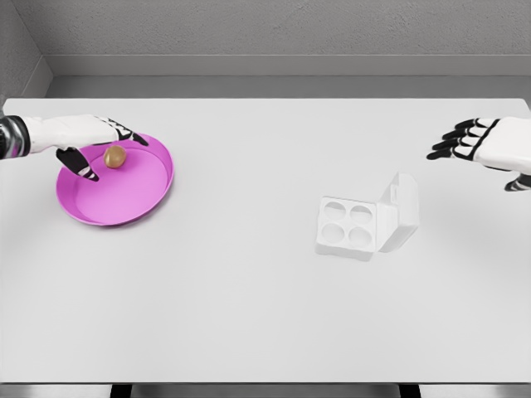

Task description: Pack egg into the box and close the box lid

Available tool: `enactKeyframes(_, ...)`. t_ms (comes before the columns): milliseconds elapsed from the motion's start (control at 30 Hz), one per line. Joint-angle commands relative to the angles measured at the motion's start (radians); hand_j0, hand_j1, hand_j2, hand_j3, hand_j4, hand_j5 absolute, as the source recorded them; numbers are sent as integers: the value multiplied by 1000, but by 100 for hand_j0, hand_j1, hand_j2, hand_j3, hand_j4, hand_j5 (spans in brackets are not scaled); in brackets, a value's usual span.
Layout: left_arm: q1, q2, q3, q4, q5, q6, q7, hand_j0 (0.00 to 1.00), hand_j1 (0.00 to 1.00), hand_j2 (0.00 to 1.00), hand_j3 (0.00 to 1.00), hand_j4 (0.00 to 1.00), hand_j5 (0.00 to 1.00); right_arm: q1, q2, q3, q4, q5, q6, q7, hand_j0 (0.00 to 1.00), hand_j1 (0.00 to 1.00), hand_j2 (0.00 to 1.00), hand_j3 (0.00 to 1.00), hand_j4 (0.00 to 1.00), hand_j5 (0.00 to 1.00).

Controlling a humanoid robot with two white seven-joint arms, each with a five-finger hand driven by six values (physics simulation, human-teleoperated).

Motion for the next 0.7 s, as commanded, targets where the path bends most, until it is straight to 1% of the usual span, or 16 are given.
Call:
enactKeyframes(0, 2, -2, -1, 3, -2, 3, 0, 91, 91, 91, 91, 91, 91, 0, -11, -5, 0, -6, 3, 0, 100, 100, 100, 100, 100, 100)
enactKeyframes(67, 2, -9, -1, 3, -21, 3, 0, 91, 91, 91, 91, 91, 91, 3, -13, -3, 0, -8, 3, 0, 100, 100, 100, 100, 100, 100)
enactKeyframes(133, 0, -9, -1, 5, -22, 3, 0, 91, 91, 91, 91, 91, 91, 31, -53, -2, -2, -6, 3, 0, 100, 100, 100, 100, 100, 100)
enactKeyframes(167, 0, -9, -1, 6, -22, 3, 0, 91, 91, 91, 91, 91, 91, 32, -54, -2, -2, -8, 3, 0, 100, 100, 100, 100, 100, 100)
enactKeyframes(233, 0, -15, -1, 28, -24, 3, 0, 91, 91, 91, 91, 91, 91, 55, -54, 0, -5, -6, 3, 0, 100, 100, 100, 100, 100, 100)
enactKeyframes(300, -3, -41, 0, 57, -53, 3, 0, 91, 91, 91, 91, 91, 91, 66, -71, 1, -7, -6, 3, 0, 100, 100, 100, 100, 100, 100)
enactKeyframes(533, -11, -51, 9, 101, -61, 3, 0, 91, 91, 91, 91, 91, 91, 118, -73, 10, -5, 2, 3, 0, 100, 100, 100, 100, 100, 100)
enactKeyframes(633, -20, -54, 11, 123, -65, 3, 0, 89, 89, 89, 89, 89, 89, 121, -67, 10, -4, 17, 3, 0, 100, 100, 100, 100, 100, 100)
enactKeyframes(667, -23, -66, 14, 135, -65, 3, 0, 87, 87, 87, 87, 87, 87, 118, -61, 29, 3, 17, 3, 0, 100, 100, 100, 100, 100, 100)
